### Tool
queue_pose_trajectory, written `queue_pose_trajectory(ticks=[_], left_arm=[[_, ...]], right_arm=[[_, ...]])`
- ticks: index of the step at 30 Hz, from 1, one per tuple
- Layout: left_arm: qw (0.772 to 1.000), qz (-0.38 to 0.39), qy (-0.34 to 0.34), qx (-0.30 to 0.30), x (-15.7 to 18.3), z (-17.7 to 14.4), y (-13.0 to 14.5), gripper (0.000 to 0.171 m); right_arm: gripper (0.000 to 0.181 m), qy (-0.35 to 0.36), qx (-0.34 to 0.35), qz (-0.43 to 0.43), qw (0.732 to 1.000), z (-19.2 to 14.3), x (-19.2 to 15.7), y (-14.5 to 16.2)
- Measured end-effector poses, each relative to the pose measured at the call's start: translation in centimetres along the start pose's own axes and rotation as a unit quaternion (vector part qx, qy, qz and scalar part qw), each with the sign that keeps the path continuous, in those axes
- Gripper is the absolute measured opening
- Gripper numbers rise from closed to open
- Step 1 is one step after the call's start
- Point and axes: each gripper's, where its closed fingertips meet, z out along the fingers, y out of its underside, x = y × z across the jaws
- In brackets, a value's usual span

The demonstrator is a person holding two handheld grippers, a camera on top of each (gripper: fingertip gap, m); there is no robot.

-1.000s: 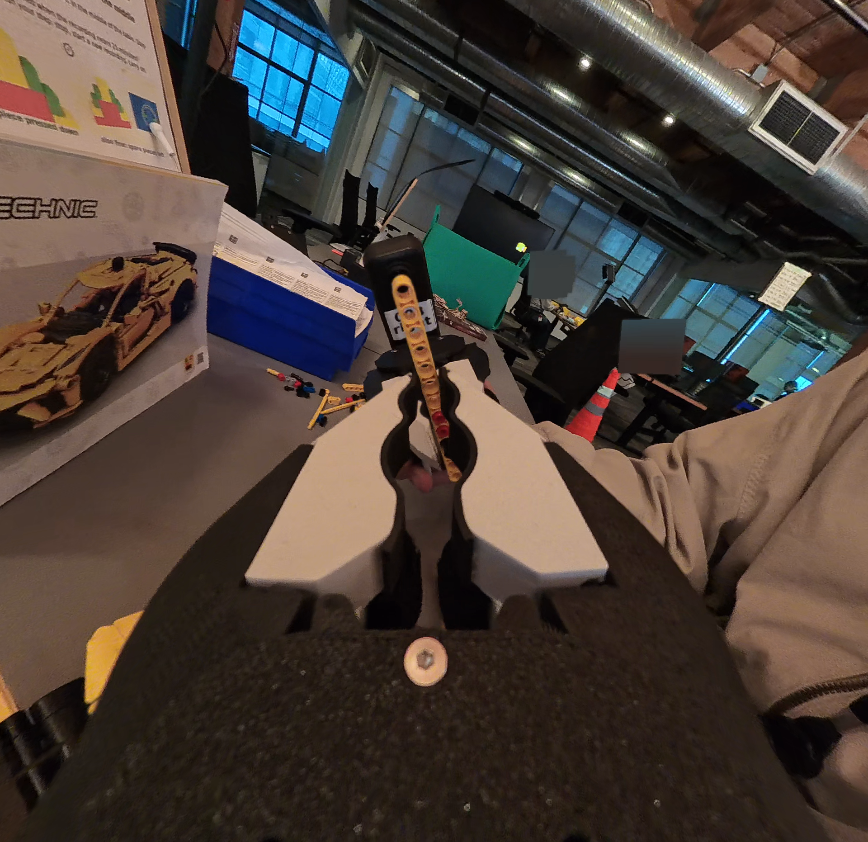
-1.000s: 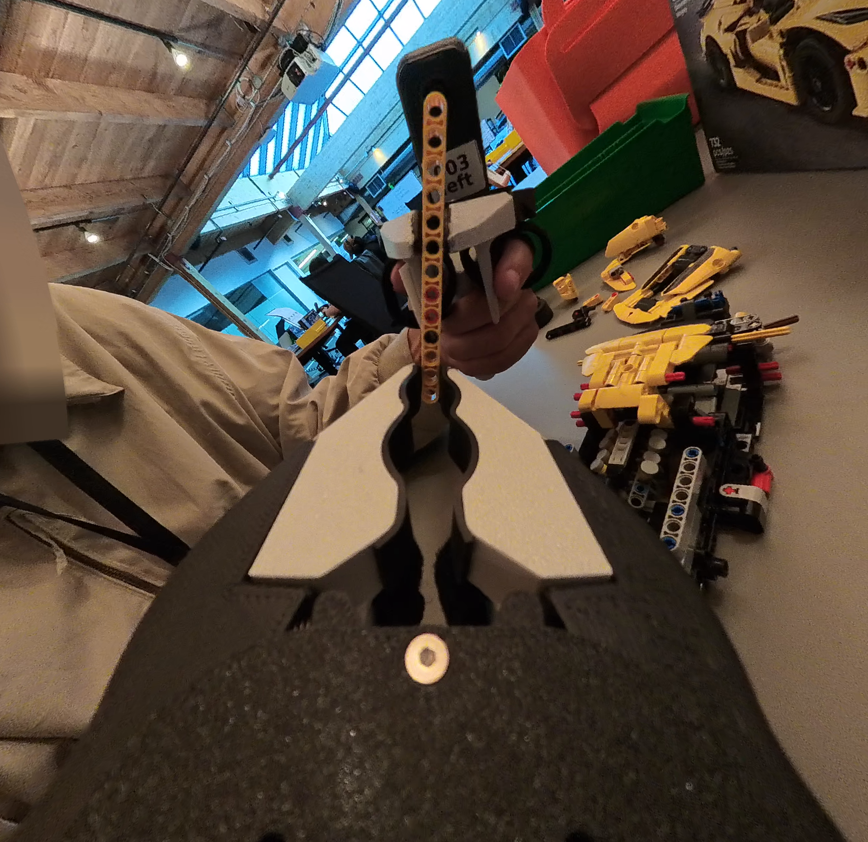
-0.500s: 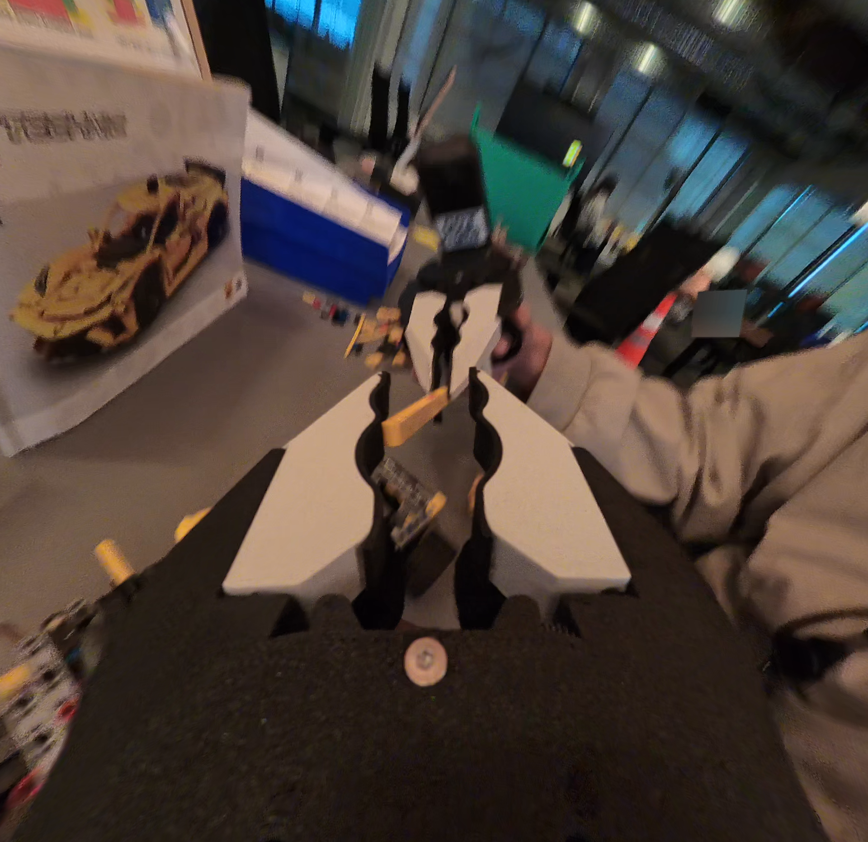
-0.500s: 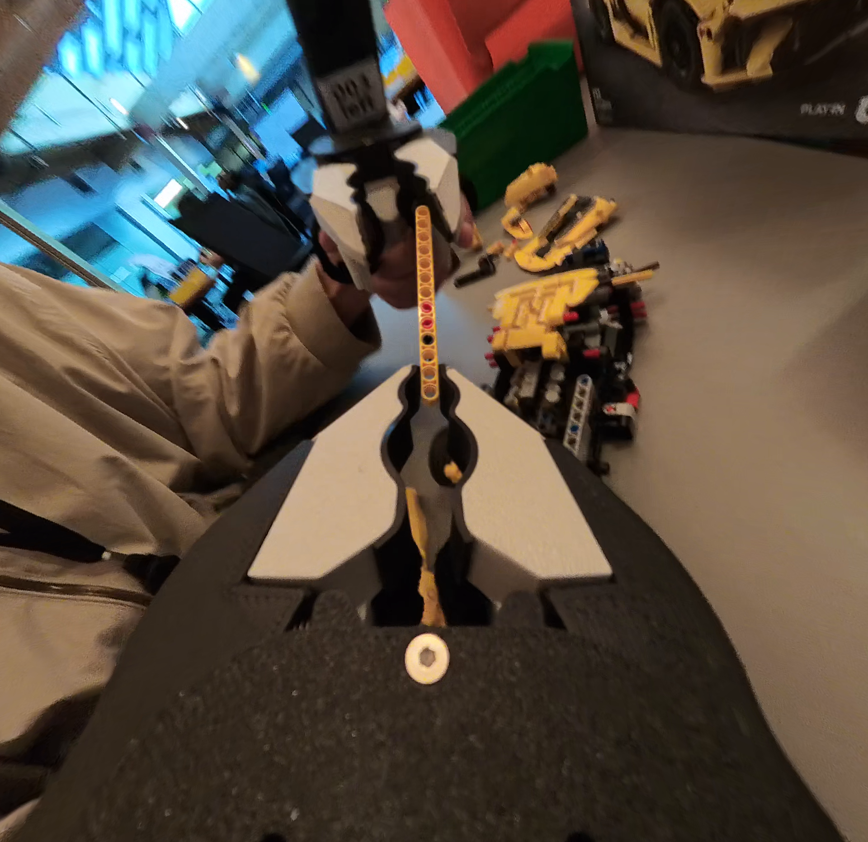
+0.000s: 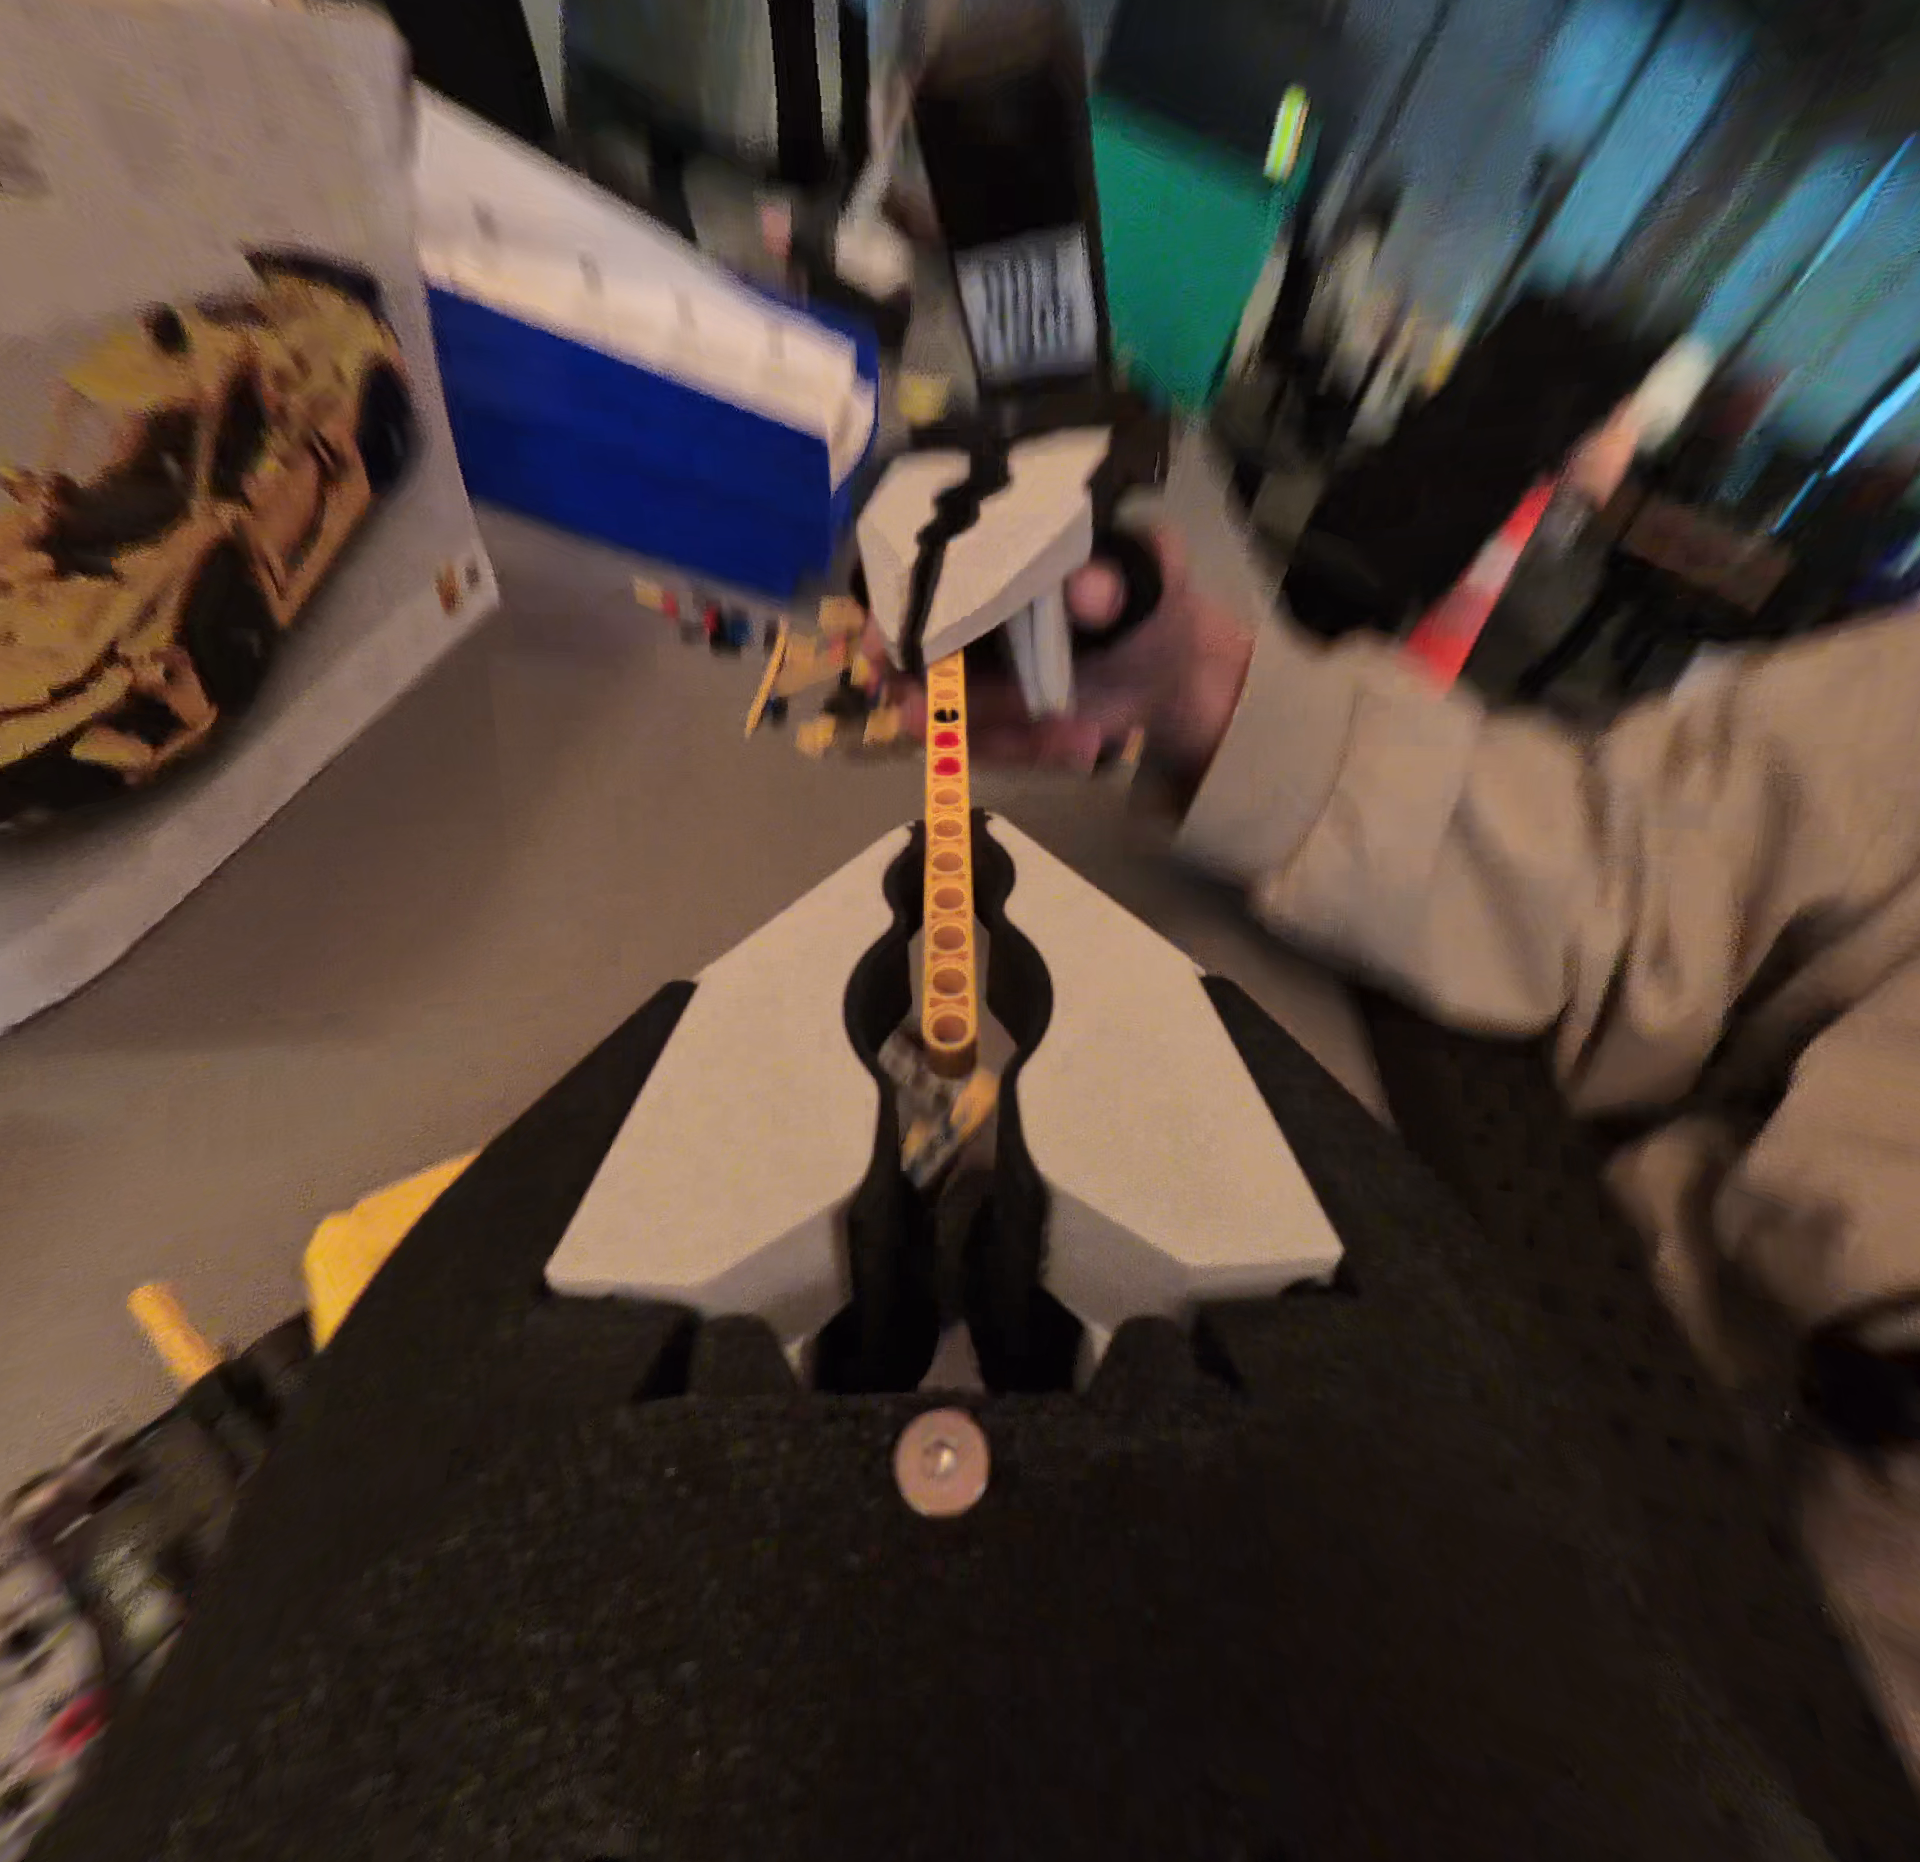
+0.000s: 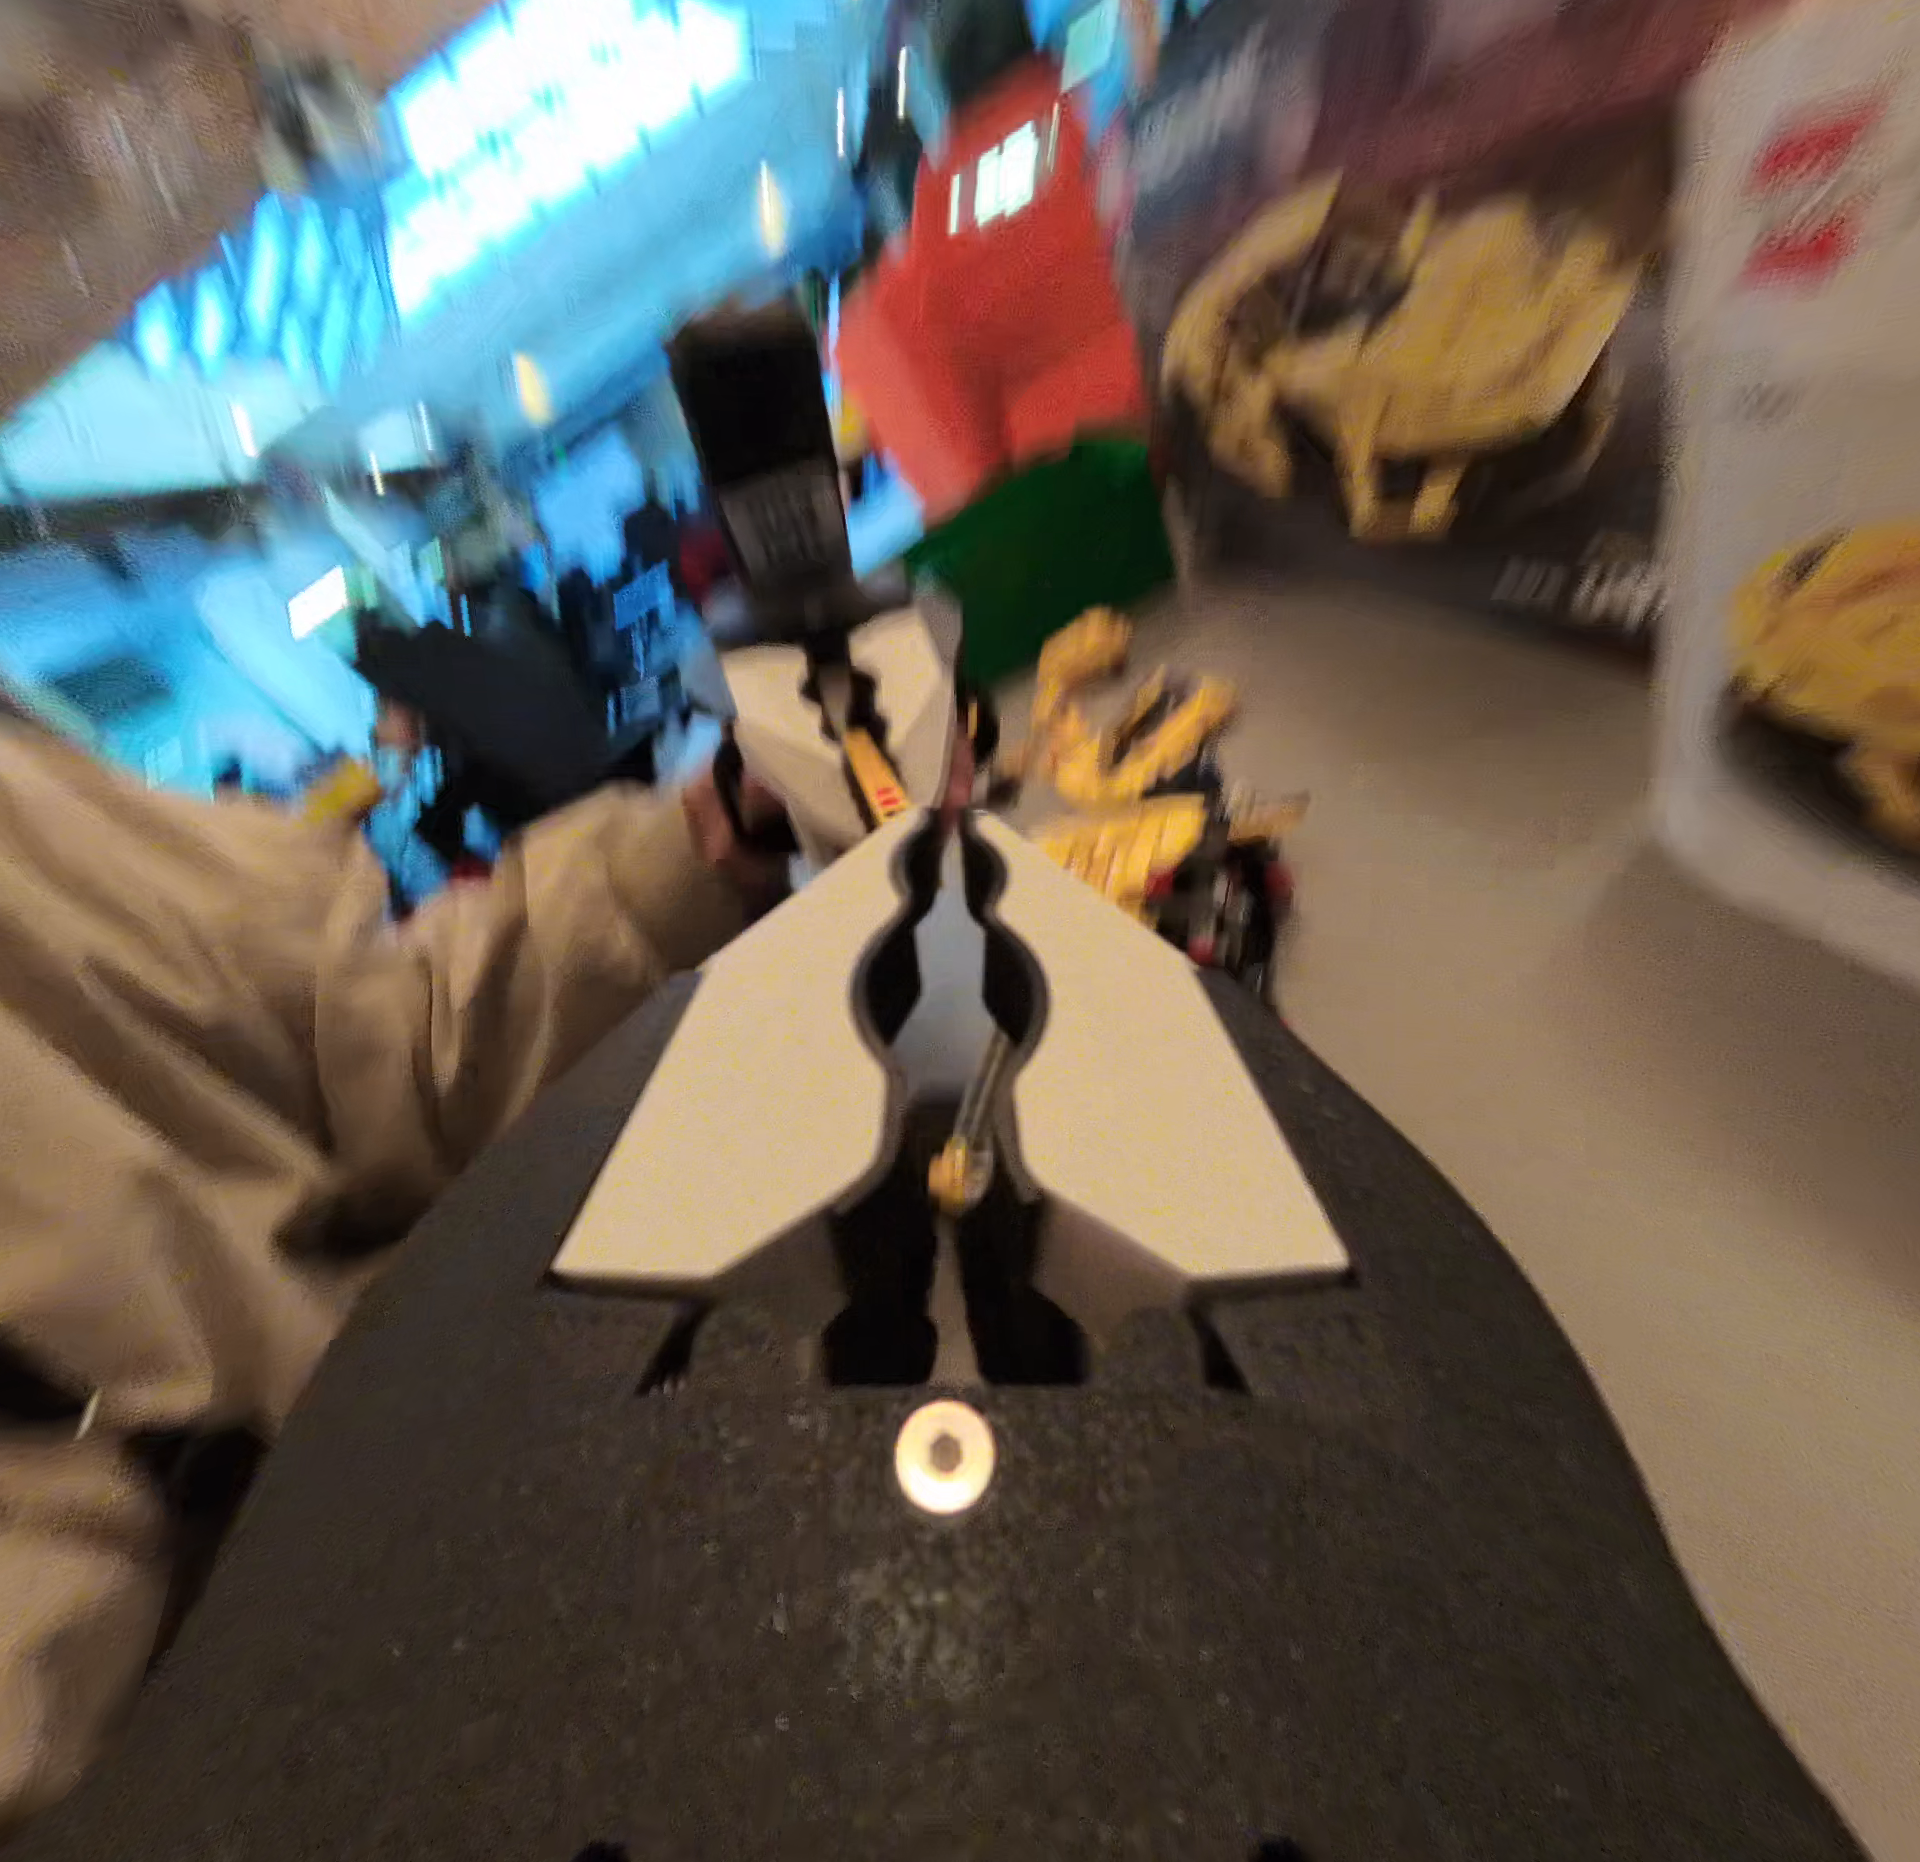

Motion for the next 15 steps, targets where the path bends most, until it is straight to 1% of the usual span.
queue_pose_trajectory(ticks=[2,3,4,5,6,7,8,9,12,14,15], left_arm=[[0.991,-0.080,0.014,0.105,-0.8,-0.1,-3.0,0.006],[0.983,-0.106,0.020,0.149,-1.1,-0.2,-4.0,0.006],[0.975,-0.119,0.036,0.185,-0.9,-0.4,-4.9,0.006],[0.968,-0.131,0.050,0.210,-0.7,-0.5,-5.5,0.006],[0.964,-0.143,0.058,0.218,-0.6,-0.5,-5.7,0.006],[0.964,-0.144,0.059,0.217,-0.6,-0.5,-5.6,0.005],[0.968,-0.133,0.061,0.204,-0.3,-0.3,-5.3,0.005],[0.974,-0.121,0.057,0.184,-0.2,-0.1,-4.9,0.005],[0.986,-0.084,0.051,0.136,0.5,0.1,-4.0,0.005],[0.990,-0.064,0.041,0.115,0.6,0.1,-3.5,0.005],[0.991,-0.058,0.048,0.107,0.9,0.1,-3.3,0.006]], right_arm=[[0.019,-0.014,0.117,-0.004,0.993,-0.9,-0.4,-3.5],[0.022,-0.018,0.151,0.002,0.988,-1.0,-0.6,-4.3],[0.026,-0.028,0.164,0.016,0.986,-0.8,-0.7,-4.4],[0.028,-0.039,0.155,0.035,0.987,-0.2,-0.8,-4.1],[0.027,-0.047,0.132,0.050,0.989,0.3,-0.8,-3.4],[0.026,-0.046,0.109,0.055,0.991,0.7,-0.7,-2.7],[0.025,-0.051,0.093,0.048,0.993,0.9,-0.9,-2.3],[0.021,-0.056,0.079,0.043,0.994,1.0,-1.2,-2.0],[0.020,-0.058,0.022,0.027,0.998,1.1,-1.7,-0.8],[0.015,-0.061,0.022,0.017,0.998,0.8,-2.1,-0.9],[0.015,-0.057,0.023,0.016,0.998,0.8,-2.1,-1.0]])
